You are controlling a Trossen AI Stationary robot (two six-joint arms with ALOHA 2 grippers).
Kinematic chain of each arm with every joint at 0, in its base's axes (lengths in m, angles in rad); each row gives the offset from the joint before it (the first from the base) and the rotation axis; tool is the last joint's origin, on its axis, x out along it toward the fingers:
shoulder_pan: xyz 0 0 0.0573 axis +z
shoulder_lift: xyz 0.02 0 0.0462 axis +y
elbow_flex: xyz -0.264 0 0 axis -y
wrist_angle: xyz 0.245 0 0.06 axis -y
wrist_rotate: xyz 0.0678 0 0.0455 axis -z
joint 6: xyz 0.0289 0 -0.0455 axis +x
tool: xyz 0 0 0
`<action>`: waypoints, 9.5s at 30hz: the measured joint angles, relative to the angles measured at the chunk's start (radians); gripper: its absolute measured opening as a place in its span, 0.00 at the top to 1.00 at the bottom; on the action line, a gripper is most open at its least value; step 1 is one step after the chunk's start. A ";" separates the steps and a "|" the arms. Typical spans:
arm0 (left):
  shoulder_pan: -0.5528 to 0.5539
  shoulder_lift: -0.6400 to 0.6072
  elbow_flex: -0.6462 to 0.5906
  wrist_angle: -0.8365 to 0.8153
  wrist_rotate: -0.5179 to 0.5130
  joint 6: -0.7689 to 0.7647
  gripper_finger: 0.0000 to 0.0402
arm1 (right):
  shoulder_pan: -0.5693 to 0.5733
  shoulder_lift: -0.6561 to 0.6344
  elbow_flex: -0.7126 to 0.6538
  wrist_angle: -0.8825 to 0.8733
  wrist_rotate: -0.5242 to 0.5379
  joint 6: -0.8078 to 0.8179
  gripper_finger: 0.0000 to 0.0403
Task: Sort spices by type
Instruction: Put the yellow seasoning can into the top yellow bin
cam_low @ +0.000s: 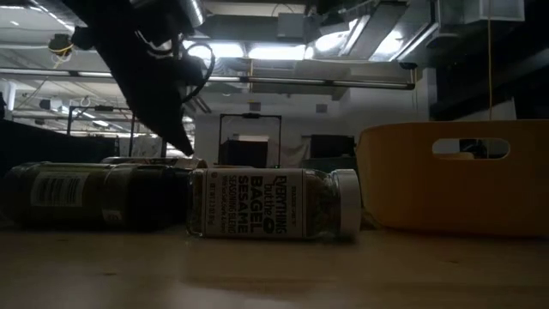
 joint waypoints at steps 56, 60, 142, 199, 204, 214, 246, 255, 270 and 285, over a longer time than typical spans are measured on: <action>0.006 0.165 0.317 -0.367 0.002 0.071 0.70 | 0.100 -0.123 -0.826 0.896 -0.061 0.286 0.33; 0.006 0.164 0.329 -0.364 0.002 0.073 0.74 | 0.100 -0.123 -0.826 0.884 -0.061 0.285 0.33; -0.015 0.167 0.019 -0.100 0.158 -0.060 0.39 | 0.100 -0.122 -0.825 0.870 -0.088 0.283 0.33; 0.150 0.199 0.252 -0.157 0.080 0.338 0.48 | 0.100 -0.206 -0.825 0.714 0.018 0.288 0.33; 0.152 0.259 0.252 -0.143 0.081 0.341 0.48 | 0.100 -0.177 -0.826 0.736 0.018 0.285 0.33; 0.151 0.344 0.252 -0.119 0.066 0.321 0.48 | 0.100 -0.168 -0.826 0.759 0.018 0.281 0.33; 0.123 0.349 0.341 -0.222 0.004 0.264 0.30 | 0.100 -0.168 -0.826 0.763 0.018 0.274 0.33; 0.079 0.348 0.553 -0.485 0.037 0.175 0.31 | 0.100 -0.168 -0.826 0.761 0.017 0.259 0.33; -0.126 0.358 0.574 -0.595 0.240 -0.010 0.31 | 0.100 -0.168 -0.826 0.733 0.017 0.255 0.33; -0.167 0.362 0.377 -0.470 0.225 -0.105 0.31 | 0.100 -0.168 -0.826 0.734 0.017 0.254 0.33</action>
